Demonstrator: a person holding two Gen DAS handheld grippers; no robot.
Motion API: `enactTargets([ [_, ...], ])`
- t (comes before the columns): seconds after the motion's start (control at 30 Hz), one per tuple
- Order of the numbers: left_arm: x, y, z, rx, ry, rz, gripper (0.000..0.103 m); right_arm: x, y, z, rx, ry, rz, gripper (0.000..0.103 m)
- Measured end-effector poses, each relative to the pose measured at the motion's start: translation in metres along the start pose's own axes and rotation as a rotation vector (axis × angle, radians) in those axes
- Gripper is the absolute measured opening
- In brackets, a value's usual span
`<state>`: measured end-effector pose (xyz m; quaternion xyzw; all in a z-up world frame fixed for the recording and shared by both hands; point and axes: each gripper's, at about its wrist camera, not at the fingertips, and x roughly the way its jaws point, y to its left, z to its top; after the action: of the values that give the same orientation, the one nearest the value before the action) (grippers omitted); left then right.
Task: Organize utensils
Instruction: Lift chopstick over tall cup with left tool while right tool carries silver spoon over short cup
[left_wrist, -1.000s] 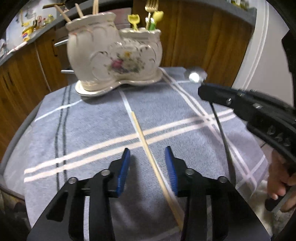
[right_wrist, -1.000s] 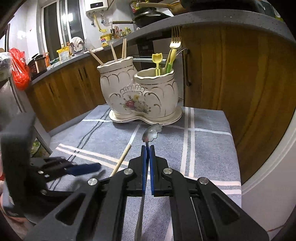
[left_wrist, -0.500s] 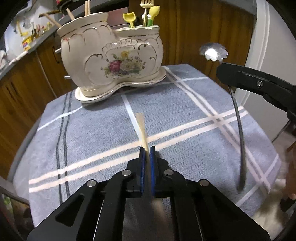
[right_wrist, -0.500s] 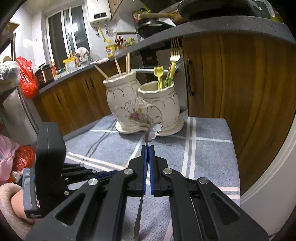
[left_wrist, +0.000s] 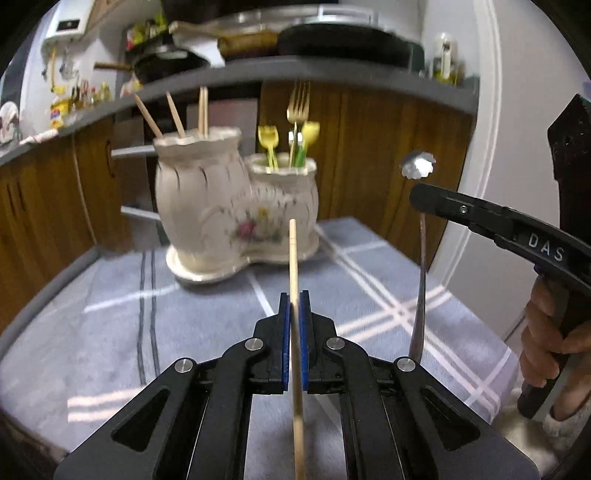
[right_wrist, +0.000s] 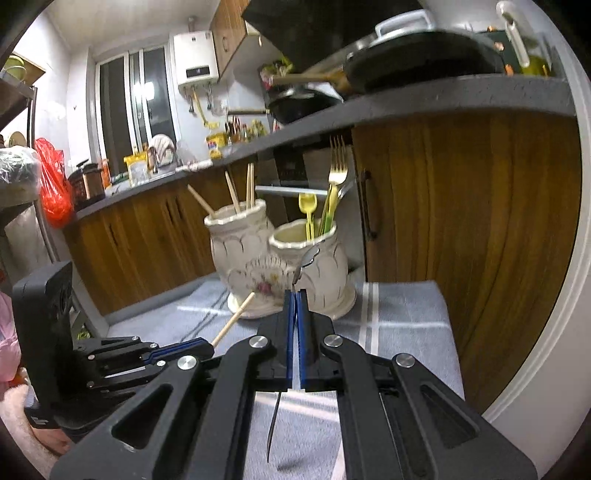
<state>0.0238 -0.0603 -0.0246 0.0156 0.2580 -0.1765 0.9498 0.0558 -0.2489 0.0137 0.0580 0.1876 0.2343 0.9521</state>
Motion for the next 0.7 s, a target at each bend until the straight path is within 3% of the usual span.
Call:
enactTargets([
  [0.27,-0.030,0.025,0.021,-0.068,-0.210,-0.029,0.005,0.001,0.014,0.019,-0.081,-0.126,-0.068,0.002],
  [0.47,-0.035,0.044,0.049,-0.116,-0.273,-0.026,0.005,0.024,0.019,0.048,-0.082,-0.153,-0.064,0.002],
  [0.7,-0.036,0.057,0.081,-0.096,-0.370,-0.009,0.005,0.042,0.014,0.098,-0.061,-0.309,-0.106,0.002],
])
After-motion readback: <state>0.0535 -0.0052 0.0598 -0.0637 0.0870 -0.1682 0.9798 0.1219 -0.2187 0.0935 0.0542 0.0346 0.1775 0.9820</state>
